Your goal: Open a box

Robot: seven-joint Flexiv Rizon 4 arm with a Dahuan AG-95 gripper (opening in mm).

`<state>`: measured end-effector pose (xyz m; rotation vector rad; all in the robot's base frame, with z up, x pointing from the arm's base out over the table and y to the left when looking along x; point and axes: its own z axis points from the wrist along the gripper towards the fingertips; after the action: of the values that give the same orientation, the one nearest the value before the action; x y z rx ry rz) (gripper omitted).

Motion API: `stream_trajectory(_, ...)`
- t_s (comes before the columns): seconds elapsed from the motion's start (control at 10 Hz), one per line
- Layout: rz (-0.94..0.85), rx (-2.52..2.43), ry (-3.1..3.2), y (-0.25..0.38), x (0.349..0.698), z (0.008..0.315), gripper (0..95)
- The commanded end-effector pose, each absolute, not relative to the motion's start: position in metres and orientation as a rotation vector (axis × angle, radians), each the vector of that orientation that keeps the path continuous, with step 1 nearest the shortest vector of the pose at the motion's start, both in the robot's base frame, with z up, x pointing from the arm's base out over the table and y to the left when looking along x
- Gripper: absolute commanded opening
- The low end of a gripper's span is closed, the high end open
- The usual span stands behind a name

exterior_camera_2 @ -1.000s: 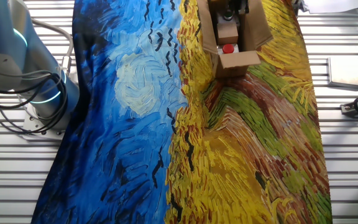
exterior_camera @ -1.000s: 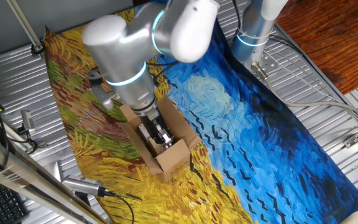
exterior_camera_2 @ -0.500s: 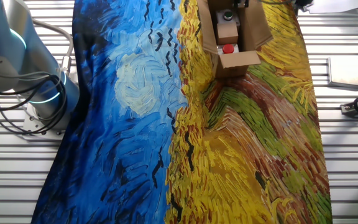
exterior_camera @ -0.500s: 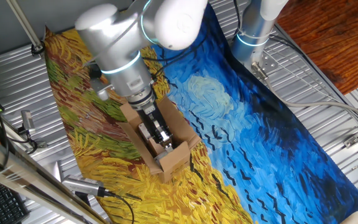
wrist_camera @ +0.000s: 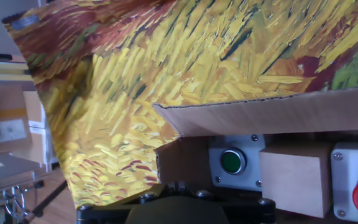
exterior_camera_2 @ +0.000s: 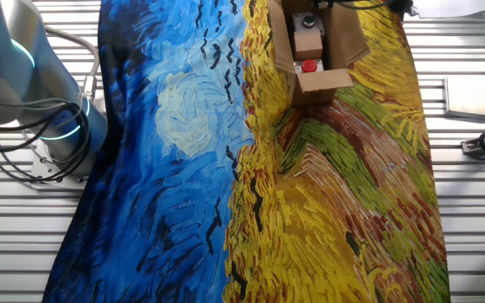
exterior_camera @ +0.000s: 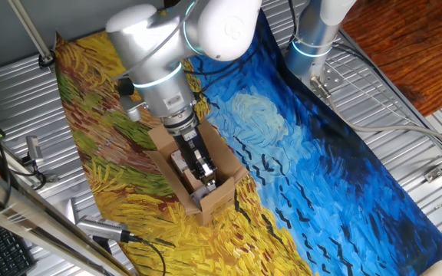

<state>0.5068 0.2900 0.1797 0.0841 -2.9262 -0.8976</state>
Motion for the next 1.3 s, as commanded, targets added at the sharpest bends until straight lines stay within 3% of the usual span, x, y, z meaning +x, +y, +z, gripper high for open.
stream_trajectory(0.1, -0.868, 0.12, -2.918, 0.29, 0.506, 0.18, 0.0)
stream_trajectory(1.3, -0.886, 0.394, -2.881, 0.3, 0.507, 0.173, 0.0)
